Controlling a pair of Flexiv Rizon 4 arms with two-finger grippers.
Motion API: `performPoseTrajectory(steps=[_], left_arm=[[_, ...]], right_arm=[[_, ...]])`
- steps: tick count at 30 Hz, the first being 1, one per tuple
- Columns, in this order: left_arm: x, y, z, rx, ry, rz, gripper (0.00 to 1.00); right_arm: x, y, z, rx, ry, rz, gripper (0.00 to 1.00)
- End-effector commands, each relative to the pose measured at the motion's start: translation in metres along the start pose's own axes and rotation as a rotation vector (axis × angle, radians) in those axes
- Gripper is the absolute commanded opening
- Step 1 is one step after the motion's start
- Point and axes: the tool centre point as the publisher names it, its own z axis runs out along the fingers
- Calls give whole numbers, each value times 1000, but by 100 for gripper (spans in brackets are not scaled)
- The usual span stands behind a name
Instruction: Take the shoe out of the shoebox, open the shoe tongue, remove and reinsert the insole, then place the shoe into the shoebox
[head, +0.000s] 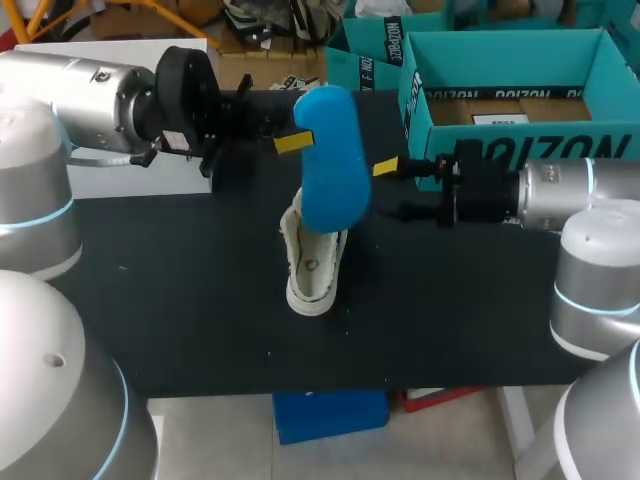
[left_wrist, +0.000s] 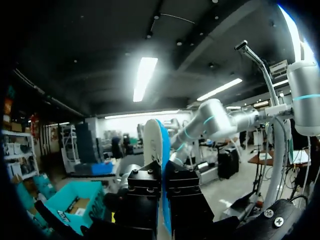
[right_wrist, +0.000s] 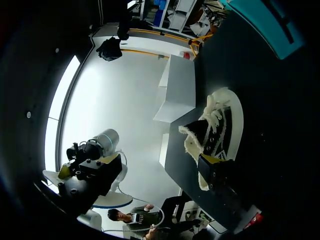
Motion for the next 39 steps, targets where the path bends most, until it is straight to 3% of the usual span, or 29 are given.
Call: performPoseTrajectory(steps=[1,5,7,27,29,31,33,34,35,37,39], left_arm=[[5,8,-5,-334,-40,746,0],[4,24,-8,-359,-8,909,0],[1,32,-8,-348,29,812,0],[1,32,-8,-348,29,812,0],[17,33,-4,-344,29,899,0],[35,45,-5,-314,13,934,0],[51,59,-13,-335,13,976,0],[60,66,-19,-291,-26,997,0],[66,75,-25,-361,7,1026,0],[80,90,-35,-301,-36,1047,0],[94,105,-42,-368,-8,1113,0]], right_arm=[[-1,0,2,-4,0,0,100],[-1,0,2,-4,0,0,100],[-1,0,2,-4,0,0,100],[-1,0,2,-4,0,0,100],[-1,0,2,-4,0,0,100],[-1,0,2,-4,0,0,100],[-1,0,2,-4,0,0,100],[-1,0,2,-4,0,0,100],[-1,0,2,-4,0,0,100],[-1,0,2,-4,0,0,100],[-1,0,2,-4,0,0,100]])
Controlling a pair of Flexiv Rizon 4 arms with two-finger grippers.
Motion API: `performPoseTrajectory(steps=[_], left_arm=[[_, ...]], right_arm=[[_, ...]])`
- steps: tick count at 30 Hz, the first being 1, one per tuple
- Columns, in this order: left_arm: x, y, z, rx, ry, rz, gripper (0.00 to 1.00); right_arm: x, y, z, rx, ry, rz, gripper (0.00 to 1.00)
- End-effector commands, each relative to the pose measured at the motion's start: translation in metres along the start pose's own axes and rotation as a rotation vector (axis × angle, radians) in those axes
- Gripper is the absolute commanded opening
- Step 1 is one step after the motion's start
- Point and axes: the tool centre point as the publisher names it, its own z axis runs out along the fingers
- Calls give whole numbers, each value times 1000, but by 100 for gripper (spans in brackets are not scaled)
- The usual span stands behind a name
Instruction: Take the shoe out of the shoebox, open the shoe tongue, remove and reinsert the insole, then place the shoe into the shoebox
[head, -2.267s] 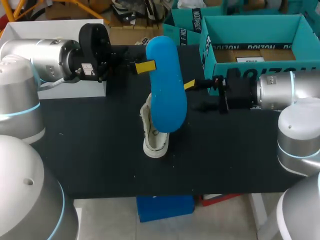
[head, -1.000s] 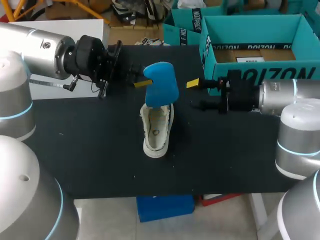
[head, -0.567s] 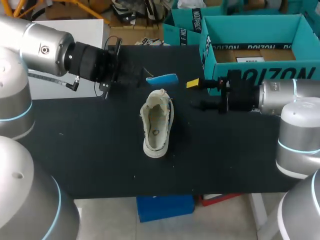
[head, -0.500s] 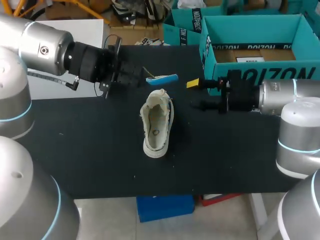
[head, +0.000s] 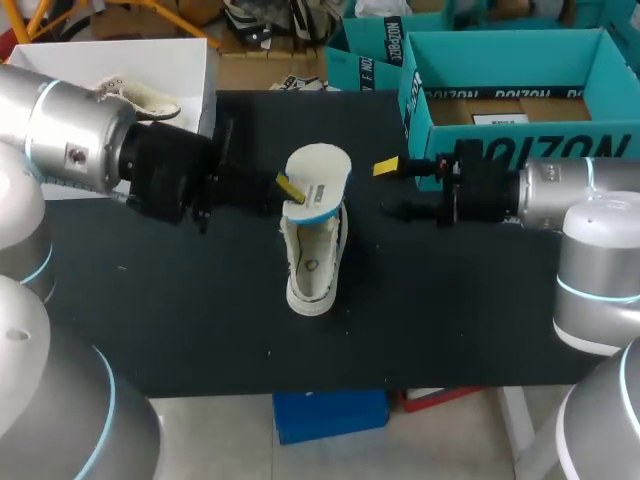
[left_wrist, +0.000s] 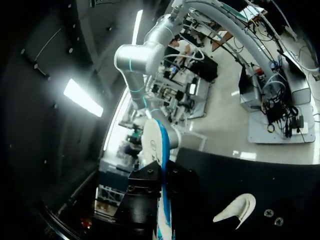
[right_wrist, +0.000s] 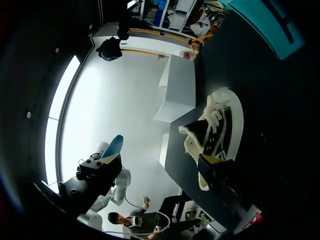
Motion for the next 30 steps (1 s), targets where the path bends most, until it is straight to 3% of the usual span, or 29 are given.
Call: performPoseTrajectory(steps=[1,3,5,9,14,23,30], left_arm=[[76,-25,-20,-47,-108,92,0],[94,-29,-22,-102,-45,179,0],[109,-31,-25,-91,-104,190,0],[139,-30,-23,-168,-33,314,0],[165,-25,-14,-208,-8,414,0],[190,-3,8,-249,26,501,0],[192,31,13,-274,53,501,0]], right_arm=[[-1,-1,2,-5,-1,0,100],[-1,-1,2,-5,-1,0,100],[-1,-1,2,-5,-1,0,100],[-1,-1,2,-5,-1,0,100],[-1,-1,2,-5,-1,0,100],[-1,-1,2,-5,-1,0,100],[-1,-1,2,-5,-1,0,100]])
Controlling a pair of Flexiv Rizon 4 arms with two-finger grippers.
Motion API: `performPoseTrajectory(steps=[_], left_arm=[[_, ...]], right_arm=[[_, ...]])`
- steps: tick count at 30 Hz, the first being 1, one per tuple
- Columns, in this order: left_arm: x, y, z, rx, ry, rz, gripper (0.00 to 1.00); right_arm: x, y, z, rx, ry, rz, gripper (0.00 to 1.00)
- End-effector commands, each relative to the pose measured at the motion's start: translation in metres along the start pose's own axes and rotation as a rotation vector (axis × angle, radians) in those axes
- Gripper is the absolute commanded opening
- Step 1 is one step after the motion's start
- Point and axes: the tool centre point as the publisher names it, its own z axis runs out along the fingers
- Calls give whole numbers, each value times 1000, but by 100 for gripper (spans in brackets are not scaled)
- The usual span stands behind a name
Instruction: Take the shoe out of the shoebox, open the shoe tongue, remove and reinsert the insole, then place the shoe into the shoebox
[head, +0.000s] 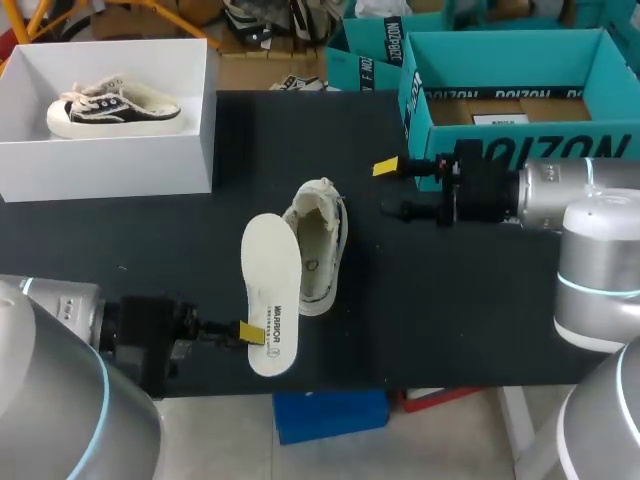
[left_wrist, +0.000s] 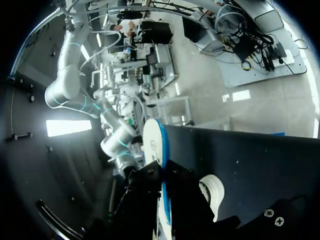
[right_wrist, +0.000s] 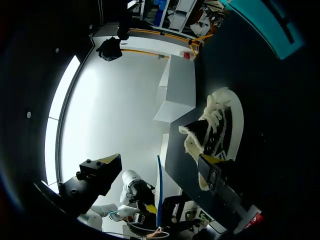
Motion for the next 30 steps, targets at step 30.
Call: performPoseTrajectory(steps=[30], left_arm=[[3,97,46,-30,31,79,0]], right_arm=[[-1,-1,2,-3,-1,0,100]])
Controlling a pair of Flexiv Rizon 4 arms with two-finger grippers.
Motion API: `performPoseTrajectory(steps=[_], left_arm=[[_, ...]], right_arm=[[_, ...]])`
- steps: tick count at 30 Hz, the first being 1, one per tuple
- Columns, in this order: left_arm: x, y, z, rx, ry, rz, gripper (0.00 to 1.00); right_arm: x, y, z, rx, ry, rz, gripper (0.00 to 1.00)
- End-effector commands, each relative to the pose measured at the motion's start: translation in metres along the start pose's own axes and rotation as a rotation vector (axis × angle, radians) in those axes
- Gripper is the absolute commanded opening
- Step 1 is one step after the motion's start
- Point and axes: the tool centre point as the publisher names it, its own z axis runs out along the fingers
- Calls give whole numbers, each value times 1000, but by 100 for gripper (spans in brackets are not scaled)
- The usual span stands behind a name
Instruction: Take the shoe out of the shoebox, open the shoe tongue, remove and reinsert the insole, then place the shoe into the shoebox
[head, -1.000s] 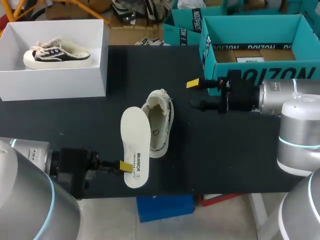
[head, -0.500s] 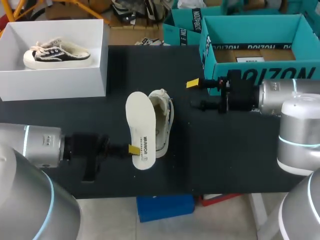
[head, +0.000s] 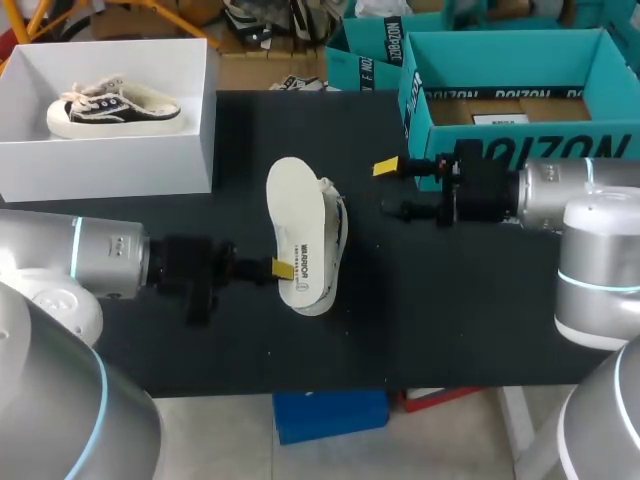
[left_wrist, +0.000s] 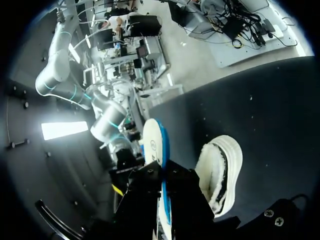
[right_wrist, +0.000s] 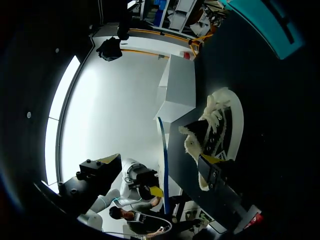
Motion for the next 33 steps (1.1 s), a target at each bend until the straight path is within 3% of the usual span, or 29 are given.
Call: performPoseTrajectory(steps=[1,19,25,33], left_arm=[[0,3,6,-3,4,-6,0],[0,3,6,-3,4,-6,0],[0,3,6,-3,4,-6,0],[0,3,6,-3,4,-6,0]], right_arm=[[-1,-1,2,-4,-2,0,100],[-1,-1,2,-4,-2,0,100],[-1,6,20,100,4,-22,100],[-2,-10,46,186,-50,-15,100]])
